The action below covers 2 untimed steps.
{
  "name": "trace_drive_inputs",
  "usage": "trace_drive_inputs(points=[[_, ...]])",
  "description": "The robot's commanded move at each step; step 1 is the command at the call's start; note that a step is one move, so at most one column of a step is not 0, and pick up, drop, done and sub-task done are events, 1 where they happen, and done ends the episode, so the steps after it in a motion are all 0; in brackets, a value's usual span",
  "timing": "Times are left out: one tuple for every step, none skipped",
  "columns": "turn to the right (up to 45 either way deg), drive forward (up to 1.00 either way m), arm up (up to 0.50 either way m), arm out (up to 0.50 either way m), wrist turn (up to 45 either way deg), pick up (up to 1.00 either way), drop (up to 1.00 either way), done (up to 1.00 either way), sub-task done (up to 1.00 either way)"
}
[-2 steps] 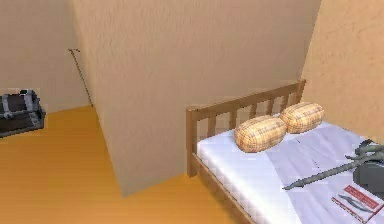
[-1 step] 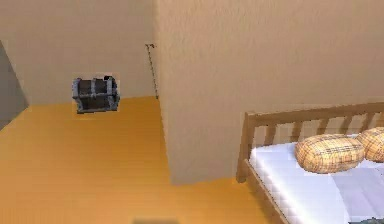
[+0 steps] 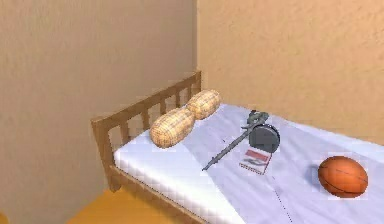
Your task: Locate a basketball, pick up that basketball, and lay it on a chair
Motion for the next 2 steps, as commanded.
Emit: trace_drive_inputs(points=[[45.0,0.00,0.00,0.00,0.0,0.00,0.00,0.00,0.00],[45.0,0.00,0.00,0.00,0.0,0.00,0.00,0.00,0.00]])
